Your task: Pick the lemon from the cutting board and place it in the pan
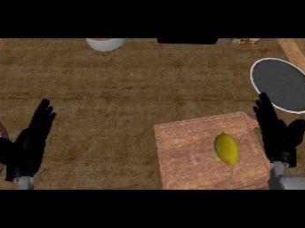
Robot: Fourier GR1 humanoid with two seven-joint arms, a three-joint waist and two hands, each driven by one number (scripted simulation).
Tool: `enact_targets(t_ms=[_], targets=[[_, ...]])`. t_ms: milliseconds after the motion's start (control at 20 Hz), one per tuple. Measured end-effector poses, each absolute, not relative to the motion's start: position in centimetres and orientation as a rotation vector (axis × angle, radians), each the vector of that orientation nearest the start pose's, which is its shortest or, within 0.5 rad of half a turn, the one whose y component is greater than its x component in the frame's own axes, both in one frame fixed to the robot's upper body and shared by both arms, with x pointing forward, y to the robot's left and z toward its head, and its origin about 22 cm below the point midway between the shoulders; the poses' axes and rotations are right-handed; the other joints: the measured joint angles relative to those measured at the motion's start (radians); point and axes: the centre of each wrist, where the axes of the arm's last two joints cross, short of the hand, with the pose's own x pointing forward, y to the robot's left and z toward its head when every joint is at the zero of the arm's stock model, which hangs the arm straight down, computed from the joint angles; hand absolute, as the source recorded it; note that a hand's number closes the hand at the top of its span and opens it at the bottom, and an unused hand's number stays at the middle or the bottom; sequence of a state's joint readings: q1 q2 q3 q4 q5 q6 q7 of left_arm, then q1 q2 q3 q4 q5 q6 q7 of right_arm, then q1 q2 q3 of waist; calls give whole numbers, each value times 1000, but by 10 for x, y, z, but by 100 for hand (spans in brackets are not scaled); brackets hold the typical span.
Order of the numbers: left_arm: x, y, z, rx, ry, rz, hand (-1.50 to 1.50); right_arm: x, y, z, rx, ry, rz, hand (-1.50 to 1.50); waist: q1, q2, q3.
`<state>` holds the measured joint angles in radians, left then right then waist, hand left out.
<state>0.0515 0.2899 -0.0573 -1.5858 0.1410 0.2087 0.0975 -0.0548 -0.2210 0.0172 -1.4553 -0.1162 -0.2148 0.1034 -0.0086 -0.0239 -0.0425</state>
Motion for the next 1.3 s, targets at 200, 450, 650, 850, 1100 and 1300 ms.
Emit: enact_targets(t_ms=[200, 450, 650, 850, 1100, 1300], targets=[[242, 285, 24, 233, -1514, 14, 0, 267, -269, 13, -49, -1479, 123, 150, 12, 17, 28], [262, 283, 44, 222, -1602, -20, 0, 268, -281, 19, 136, -1598, 456, -150, 8, 26, 41], [270, 287, 47, 233, -1606, -17, 0, 250, -329, 26, -7, -1783, 535, -150, -18, 23, 43], [278, 283, 51, 224, -1610, -21, 0, 235, -387, 54, -132, -1872, 632, -150, -19, 22, 43], [282, 278, 49, 223, -1607, -32, 0, 230, -428, 112, -217, -1816, 874, -150, -11, 22, 42], [282, 283, 46, 220, -1608, -36, 0, 231, -432, 162, -276, -1714, 1052, -150, -6, 21, 41]])
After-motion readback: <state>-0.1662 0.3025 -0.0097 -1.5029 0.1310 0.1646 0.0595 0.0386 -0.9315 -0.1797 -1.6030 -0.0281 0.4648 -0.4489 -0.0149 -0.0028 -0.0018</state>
